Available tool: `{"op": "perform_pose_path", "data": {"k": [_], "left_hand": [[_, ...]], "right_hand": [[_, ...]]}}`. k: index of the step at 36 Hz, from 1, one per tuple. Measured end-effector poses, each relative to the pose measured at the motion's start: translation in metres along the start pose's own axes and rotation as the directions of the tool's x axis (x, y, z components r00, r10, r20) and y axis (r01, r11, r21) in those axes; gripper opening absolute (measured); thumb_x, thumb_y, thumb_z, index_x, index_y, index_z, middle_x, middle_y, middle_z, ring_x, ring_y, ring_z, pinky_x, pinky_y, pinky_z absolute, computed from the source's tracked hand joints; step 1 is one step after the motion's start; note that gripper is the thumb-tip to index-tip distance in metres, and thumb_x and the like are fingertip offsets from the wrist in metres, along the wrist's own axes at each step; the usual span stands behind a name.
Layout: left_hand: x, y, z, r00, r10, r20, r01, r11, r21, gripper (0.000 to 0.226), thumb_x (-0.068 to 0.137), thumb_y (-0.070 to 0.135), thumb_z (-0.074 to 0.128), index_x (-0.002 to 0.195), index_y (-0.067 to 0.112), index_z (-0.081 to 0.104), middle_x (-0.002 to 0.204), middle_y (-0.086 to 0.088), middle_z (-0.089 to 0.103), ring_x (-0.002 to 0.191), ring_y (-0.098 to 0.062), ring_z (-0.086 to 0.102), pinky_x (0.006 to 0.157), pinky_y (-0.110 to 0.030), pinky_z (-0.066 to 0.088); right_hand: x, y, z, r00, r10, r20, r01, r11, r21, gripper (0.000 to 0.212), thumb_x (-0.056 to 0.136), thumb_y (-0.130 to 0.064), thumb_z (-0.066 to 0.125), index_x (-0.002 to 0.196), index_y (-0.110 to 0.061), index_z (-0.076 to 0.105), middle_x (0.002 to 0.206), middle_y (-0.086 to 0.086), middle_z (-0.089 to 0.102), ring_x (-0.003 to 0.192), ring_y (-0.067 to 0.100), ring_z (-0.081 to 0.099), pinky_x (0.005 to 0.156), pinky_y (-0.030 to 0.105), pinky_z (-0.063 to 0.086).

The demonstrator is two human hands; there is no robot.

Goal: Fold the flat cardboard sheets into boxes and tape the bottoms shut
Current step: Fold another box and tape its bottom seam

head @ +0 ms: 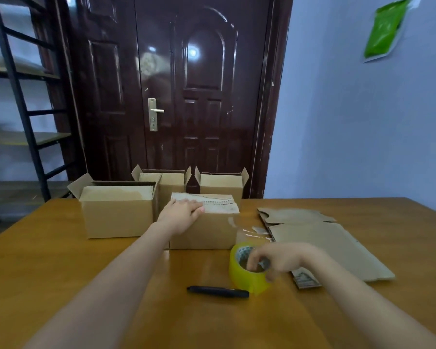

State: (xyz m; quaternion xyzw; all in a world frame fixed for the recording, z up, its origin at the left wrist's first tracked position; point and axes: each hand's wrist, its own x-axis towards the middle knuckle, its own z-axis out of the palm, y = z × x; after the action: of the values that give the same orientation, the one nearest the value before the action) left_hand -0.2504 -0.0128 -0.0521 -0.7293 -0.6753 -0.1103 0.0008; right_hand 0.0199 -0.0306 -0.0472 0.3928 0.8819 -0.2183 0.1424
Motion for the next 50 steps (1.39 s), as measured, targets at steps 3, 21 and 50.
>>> {"op": "perform_pose_path", "data": {"k": [3,21,50], "left_hand": [[-0.001,0.001,0.0,1.0,-0.004,0.003,0.004,1.0,0.003,0.049,0.102,0.046,0.021,0.146,0.029,0.035,0.151,0.002,0.037,0.141,-0.018,0.029,0.119,-0.042,0.012],[0.003,0.004,-0.001,0.999,0.0,-0.043,-0.002,0.999,-0.038,0.045,0.101,0.043,0.029,0.14,0.026,0.045,0.146,0.003,0.037,0.134,-0.018,0.031,0.112,-0.038,0.022],[0.01,0.002,-0.01,0.959,-0.275,-0.063,0.106,0.559,-0.823,0.038,0.067,0.073,0.049,0.07,0.036,0.054,0.082,0.004,0.065,0.087,-0.024,0.061,0.087,-0.042,0.047]], "right_hand": [[0.005,0.004,0.016,1.0,-0.022,-0.013,0.021,0.994,-0.104,0.036,0.085,-0.016,0.068,0.119,-0.013,0.058,0.117,0.002,0.057,0.098,0.011,0.048,0.091,0.029,0.043],[-0.028,-0.001,-0.038,0.916,-0.054,-0.397,0.247,0.856,0.454,0.014,0.085,-0.036,0.065,0.086,-0.023,0.07,0.084,0.001,0.067,0.081,0.018,0.063,0.078,0.032,0.047],[0.093,-0.077,-0.102,0.811,0.033,-0.584,-0.019,0.999,0.03,0.038,0.086,-0.034,0.066,0.111,-0.005,0.064,0.095,0.012,0.065,0.091,0.028,0.061,0.076,0.036,0.047]]}}
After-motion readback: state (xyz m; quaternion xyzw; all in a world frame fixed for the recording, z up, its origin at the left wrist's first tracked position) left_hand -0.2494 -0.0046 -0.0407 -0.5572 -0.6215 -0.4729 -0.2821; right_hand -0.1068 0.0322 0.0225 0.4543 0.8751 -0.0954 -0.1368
